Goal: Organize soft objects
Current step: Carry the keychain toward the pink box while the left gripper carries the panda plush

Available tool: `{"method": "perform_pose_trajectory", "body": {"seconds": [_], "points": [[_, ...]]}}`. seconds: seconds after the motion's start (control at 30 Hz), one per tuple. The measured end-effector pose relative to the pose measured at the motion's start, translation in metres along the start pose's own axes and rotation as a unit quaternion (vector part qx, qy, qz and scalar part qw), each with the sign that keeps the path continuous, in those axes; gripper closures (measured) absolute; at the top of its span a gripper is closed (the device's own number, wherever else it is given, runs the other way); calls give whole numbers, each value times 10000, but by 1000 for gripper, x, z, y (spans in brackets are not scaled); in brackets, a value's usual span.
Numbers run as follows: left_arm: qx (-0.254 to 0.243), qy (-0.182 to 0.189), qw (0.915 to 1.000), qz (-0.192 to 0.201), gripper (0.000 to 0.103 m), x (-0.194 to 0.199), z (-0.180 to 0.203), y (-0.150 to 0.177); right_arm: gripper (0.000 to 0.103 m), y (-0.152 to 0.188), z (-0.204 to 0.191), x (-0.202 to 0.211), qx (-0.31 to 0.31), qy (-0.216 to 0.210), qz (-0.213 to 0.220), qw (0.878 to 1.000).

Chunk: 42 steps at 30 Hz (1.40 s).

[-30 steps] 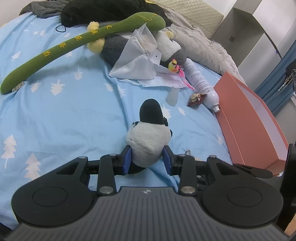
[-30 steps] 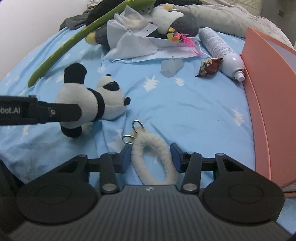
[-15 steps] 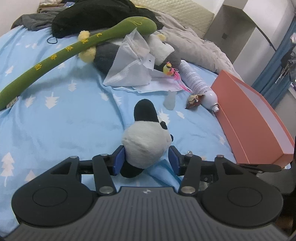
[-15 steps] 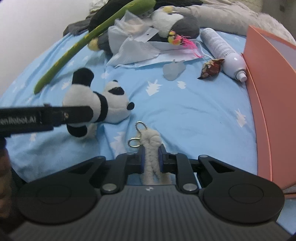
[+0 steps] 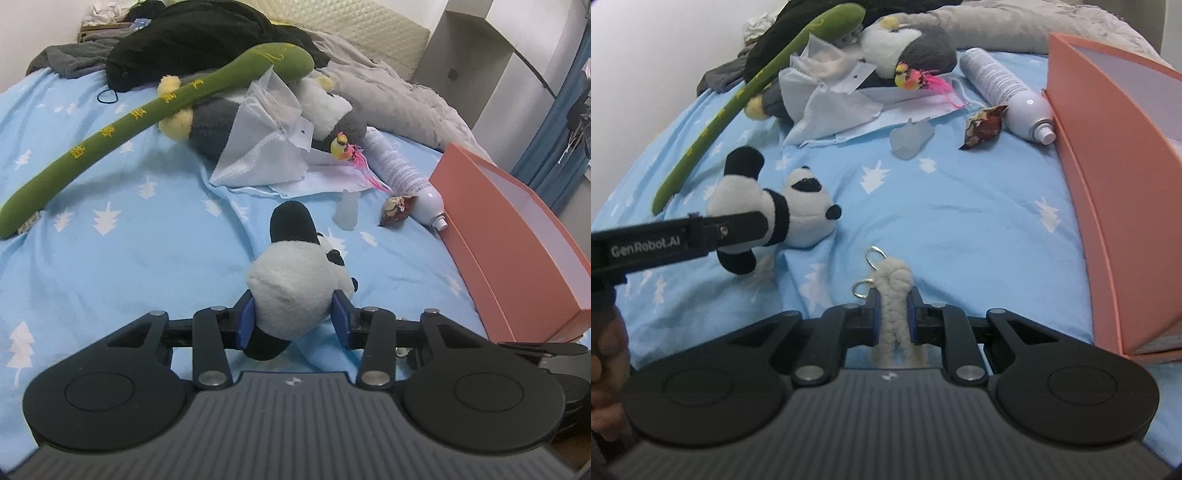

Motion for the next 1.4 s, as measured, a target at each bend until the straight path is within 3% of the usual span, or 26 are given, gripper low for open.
{"method": "perform_pose_trajectory", "body": {"seconds": [0.37, 0.7, 0.97, 1.4], "points": [[-37, -48, 10000, 61, 55, 42, 12, 1, 87, -2, -3, 36, -204, 128, 304, 9992], [-230, 143, 9995, 184, 55, 77, 35, -8, 87, -5, -6, 76, -384, 231, 699, 9966], [-503, 416, 9965, 514, 55, 103, 71, -43, 87, -43, 9, 125, -480, 322, 1409, 9883], [-1033, 1040, 9835, 1059, 54, 146, 148, -122, 87, -117, 28, 206, -209, 543, 2506, 9663]]}}
Point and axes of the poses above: each gripper's, at about its wrist camera, not at the fingertips, and x roughly against the way its jaws point, z to its right, y to its underside, the point moved 8 cm from there along -x, roughly the way its jaws point
